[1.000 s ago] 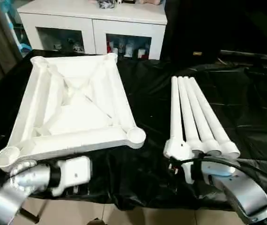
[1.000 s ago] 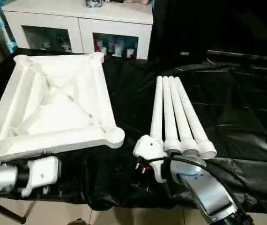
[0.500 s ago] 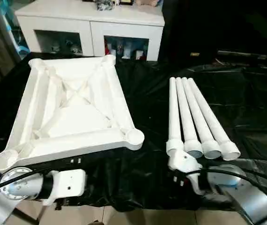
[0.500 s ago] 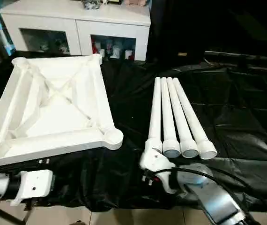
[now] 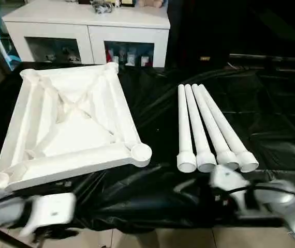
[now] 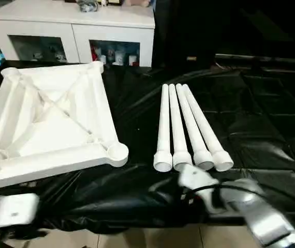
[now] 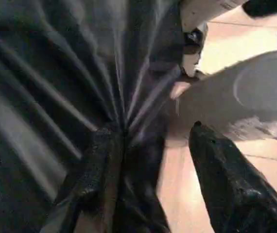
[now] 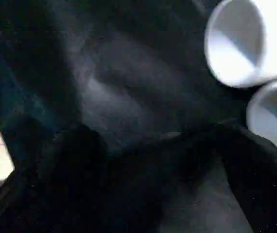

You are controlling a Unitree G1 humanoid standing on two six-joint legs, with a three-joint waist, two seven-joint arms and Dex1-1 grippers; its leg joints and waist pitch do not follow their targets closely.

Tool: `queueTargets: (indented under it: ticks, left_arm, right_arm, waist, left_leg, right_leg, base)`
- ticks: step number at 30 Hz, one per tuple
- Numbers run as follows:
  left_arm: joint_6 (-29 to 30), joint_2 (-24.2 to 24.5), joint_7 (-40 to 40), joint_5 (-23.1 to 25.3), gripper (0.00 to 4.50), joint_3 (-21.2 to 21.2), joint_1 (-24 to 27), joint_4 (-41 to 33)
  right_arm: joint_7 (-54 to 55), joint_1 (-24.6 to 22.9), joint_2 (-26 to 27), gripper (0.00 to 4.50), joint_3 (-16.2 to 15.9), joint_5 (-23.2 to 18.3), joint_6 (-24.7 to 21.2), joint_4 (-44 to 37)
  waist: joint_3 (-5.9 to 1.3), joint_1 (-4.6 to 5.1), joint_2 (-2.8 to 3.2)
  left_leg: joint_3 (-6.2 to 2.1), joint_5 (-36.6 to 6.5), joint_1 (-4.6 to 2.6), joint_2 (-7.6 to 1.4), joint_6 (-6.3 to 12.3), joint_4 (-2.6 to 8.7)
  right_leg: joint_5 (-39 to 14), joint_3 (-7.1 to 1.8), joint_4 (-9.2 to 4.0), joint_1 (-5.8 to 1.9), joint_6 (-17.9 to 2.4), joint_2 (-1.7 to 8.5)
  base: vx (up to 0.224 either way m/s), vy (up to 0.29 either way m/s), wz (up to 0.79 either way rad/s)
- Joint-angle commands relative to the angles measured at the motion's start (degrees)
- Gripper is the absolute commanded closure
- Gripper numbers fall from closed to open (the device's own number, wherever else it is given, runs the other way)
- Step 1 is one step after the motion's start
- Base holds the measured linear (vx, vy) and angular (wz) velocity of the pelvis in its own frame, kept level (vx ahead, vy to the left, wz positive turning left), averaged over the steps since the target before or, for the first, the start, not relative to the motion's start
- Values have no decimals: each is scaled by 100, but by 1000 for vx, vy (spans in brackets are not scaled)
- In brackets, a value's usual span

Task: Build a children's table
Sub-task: Move table base

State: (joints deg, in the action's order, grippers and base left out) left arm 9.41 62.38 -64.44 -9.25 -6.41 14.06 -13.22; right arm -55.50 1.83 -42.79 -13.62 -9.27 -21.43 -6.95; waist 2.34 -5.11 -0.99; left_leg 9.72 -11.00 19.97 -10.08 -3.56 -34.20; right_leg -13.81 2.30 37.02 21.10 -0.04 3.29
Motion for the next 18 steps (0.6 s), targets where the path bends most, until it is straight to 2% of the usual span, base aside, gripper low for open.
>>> queueTargets:
  ticks: [1,2,4,7,9,11,12,13,14,15,16,17,18]
  left_arm:
    - [551,-91,-83,-843,204,540,-127,-580]
    - [609,-105,-81,-942,204,594,-159,-642]
    - [878,-175,-37,-1461,204,811,-350,-950]
    - [994,-290,41,-1896,204,901,-483,-1140]
    - [1104,-495,186,-2050,204,951,-671,-1152]
    - [1037,-823,478,-1635,204,782,-1006,-850]
    - [1040,-933,581,-1490,204,725,-1113,-758]
    - [972,-1238,903,-979,204,365,-1380,-499]
    - [938,-1394,1054,-720,204,124,-1498,-368]
    - [938,-1394,1054,-720,204,124,-1498,-368]
    - [830,-1618,1164,-485,204,-237,-1604,-216]
    - [721,-1692,1218,-369,204,-366,-1641,-157]
    - [593,-1805,1316,-248,204,-469,-1702,-66]
  right_arm:
    - [-252,98,19,0,457,-637,-239,-516]
    - [-271,119,30,0,507,-726,-276,-564]
    - [-343,282,98,0,758,-1195,-450,-791]
    - [-341,514,220,0,938,-1597,-588,-957]
    - [-141,801,450,0,1103,-1853,-779,-1030]
    - [323,1089,762,0,1144,-1721,-972,-910]
    - [477,1174,858,0,1153,-1677,-1052,-871]
    - [1189,1443,1208,0,1115,-1317,-1396,-629]
    - [1576,1577,1407,0,1065,-1124,-1570,-477]
    - [1576,1577,1407,0,1065,-1124,-1570,-477]
    - [2168,1772,1732,0,1019,-922,-1848,-198]
    - [2399,1839,1878,0,1051,-925,-1963,-85]
    - [2664,1915,2045,0,1102,-908,-2051,57]
  waist:
    - [-172,-60,51]
    - [-168,-63,62]
    - [-158,-86,37]
    - [-163,-121,21]
    - [-178,-123,6]
    - [-212,-123,12]
    - [-204,-106,7]
    - [-204,-108,3]
    - [-207,-84,19]
    - [-217,-81,19]
    - [-244,-98,22]
    - [-257,-92,45]
    - [-269,-92,40]
  left_leg:
    - [-151,-2004,-58,-316,111,462]
    - [-146,-1999,-63,-320,109,466]
    - [-142,-2012,-77,-316,101,471]
    - [-130,-2008,-79,-296,43,463]
    - [-124,-1870,-66,-295,35,463]
    - [-118,-1649,-65,-289,-56,447]
    - [-113,-1602,-61,-289,-76,459]
    - [-106,-1586,-67,-273,-129,451]
    - [-107,-1514,-68,-265,-229,460]
    - [-112,-1495,-72,-264,-284,464]
    - [-122,-1410,-71,-275,-339,466]
    - [-113,-1321,-69,-263,-382,462]
    - [-111,-1302,-81,-262,-382,462]
  right_leg:
    - [-1814,-321,-594,-60,-1080,477]
    - [-1725,-313,-580,-58,-1124,464]
    - [-1574,-291,-561,-46,-1181,428]
    - [-1766,-296,-571,-50,-1054,438]
    - [-1660,-301,-552,-52,-1029,434]
    - [-1444,-292,-524,-58,-1031,429]
    - [-1391,-293,-529,-58,-1013,413]
    - [-1429,-295,-529,-59,-977,415]
    - [-1482,-300,-523,-46,-915,407]
    - [-1508,-301,-528,-50,-884,417]
    - [-1336,-300,-514,-75,-865,428]
    - [-1061,-299,-484,-66,-887,412]
    - [-947,-294,-483,-74,-890,410]
  base:
    - [0,0,0]
    - [0,0,0]
    - [0,0,0]
    - [0,0,0]
    - [0,0,0]
    - [0,0,0]
    - [0,0,0]
    - [0,0,0]
    - [0,0,0]
    - [0,0,0]
    - [0,0,0]
    - [0,0,0]
    - [0,0,0]
